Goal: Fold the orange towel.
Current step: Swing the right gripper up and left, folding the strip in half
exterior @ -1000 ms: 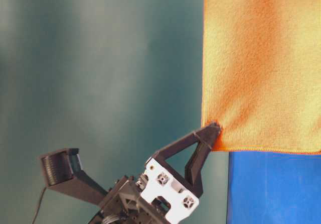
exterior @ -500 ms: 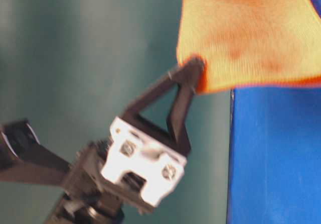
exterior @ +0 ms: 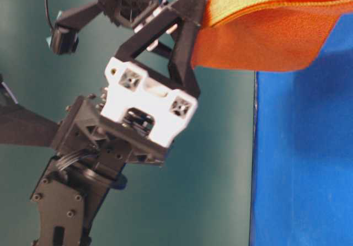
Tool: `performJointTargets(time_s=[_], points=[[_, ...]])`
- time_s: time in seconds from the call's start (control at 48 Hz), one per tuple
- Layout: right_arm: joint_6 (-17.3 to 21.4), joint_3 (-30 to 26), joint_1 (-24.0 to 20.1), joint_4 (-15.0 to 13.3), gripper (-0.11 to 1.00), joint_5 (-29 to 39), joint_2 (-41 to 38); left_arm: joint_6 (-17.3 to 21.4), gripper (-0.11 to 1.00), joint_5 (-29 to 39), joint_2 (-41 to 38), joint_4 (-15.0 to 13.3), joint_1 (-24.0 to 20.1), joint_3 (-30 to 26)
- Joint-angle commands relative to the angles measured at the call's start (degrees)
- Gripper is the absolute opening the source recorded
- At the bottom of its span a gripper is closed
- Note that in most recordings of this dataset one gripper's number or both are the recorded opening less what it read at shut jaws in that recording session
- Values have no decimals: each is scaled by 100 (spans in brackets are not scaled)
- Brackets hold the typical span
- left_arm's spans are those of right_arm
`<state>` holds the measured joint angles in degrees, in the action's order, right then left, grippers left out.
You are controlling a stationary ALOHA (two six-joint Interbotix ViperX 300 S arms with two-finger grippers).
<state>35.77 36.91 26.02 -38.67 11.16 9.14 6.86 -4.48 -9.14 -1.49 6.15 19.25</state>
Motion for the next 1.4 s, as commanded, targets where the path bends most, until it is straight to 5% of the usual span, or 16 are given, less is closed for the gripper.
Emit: performJointTargets(time_s=[0.0,0.813,1.021,1.376], points=[[-9,-211,158,-79,4,18,44,35,4,-53,97,18,264,-158],[-9,984,598,-79,4,466,1354,580,4,-325,-1310,18,185,-1521],[-18,826,589,-79,4,167,765,167,4,-343,-1204,-18,141,-1099],[-141,-53,439,-132,4,-791,-853,-879,4,-1345,-650,-44,149,659]])
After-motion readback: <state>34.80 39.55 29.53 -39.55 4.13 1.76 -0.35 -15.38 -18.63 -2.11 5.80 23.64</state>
